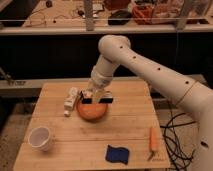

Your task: Place the eraser in the ceramic cup

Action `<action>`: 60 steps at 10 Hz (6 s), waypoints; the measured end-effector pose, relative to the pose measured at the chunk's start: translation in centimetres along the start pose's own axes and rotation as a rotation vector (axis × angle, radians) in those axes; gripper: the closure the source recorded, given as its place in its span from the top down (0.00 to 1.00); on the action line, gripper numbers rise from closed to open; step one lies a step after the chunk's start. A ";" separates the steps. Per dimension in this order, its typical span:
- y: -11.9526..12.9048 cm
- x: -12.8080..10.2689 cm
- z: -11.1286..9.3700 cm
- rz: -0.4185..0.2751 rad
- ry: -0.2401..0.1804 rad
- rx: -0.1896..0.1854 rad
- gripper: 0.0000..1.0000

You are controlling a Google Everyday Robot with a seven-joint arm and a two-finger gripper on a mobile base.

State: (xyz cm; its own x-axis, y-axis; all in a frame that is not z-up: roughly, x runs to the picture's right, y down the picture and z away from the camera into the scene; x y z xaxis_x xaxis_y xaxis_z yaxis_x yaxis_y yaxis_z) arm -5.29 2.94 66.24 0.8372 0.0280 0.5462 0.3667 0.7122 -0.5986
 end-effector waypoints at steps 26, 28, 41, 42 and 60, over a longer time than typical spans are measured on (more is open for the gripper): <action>2.3 -19.7 6.9 -0.234 -0.211 -0.202 0.00; 2.6 -20.3 7.5 -0.240 -0.210 -0.208 0.00; 3.3 -23.9 13.6 -0.234 -0.201 -0.252 0.00; 3.3 -24.0 14.1 -0.236 -0.198 -0.255 0.00; 2.5 -24.4 16.8 -0.275 -0.088 -0.280 0.00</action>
State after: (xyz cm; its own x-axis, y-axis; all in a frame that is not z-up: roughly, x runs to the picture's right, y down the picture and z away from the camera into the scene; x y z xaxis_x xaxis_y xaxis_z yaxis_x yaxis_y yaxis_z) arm -31.66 15.85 61.25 0.6588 -0.0680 0.7492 0.6787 0.4833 -0.5530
